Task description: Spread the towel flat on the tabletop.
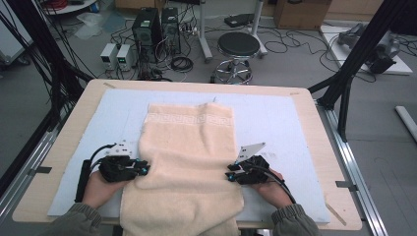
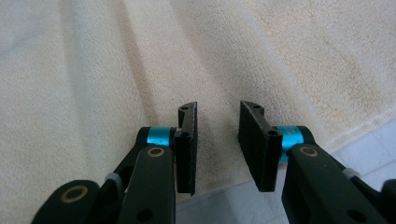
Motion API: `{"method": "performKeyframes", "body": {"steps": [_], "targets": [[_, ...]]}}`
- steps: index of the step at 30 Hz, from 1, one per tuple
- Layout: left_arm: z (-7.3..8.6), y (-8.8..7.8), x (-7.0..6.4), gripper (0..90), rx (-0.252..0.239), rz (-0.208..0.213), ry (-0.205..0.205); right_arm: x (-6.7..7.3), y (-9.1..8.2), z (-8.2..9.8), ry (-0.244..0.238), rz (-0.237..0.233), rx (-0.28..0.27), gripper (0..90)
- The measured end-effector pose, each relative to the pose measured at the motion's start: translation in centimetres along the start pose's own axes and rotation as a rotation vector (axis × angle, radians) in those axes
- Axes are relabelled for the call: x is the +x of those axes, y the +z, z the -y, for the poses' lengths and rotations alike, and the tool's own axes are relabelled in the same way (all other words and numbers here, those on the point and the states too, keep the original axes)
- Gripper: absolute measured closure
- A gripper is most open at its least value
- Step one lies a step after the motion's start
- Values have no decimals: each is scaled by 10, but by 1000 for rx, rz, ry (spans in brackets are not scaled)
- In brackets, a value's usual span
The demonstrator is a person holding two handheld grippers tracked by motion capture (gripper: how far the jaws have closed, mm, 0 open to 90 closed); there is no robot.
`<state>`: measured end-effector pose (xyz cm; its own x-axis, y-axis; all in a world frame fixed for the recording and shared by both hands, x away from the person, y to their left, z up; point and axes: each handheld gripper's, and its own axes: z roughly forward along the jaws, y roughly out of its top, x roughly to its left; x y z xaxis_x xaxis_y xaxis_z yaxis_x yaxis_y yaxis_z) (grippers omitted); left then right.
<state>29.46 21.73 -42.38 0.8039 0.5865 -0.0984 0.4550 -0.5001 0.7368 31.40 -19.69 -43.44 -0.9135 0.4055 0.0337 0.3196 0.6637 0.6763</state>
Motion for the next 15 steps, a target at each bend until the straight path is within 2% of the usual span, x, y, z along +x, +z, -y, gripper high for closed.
{"method": "performKeyframes", "body": {"steps": [2,4,8,10,12,15], "targets": [[-2,2,-6,763,-7,25,25,0,0,0,1,1,-1,675],[-3,-4,-6,754,-51,11,32,1,0,0,-8,5,3,675],[-1,-18,9,764,-123,-39,-43,2,-1,-1,-28,18,1,674],[1,-17,14,765,-109,-50,-58,1,-2,-1,-17,18,-4,674],[3,-11,16,764,-70,-59,-54,-1,-3,0,-11,20,-16,674],[4,5,15,717,9,-39,-43,-4,0,0,7,19,-17,671]]}}
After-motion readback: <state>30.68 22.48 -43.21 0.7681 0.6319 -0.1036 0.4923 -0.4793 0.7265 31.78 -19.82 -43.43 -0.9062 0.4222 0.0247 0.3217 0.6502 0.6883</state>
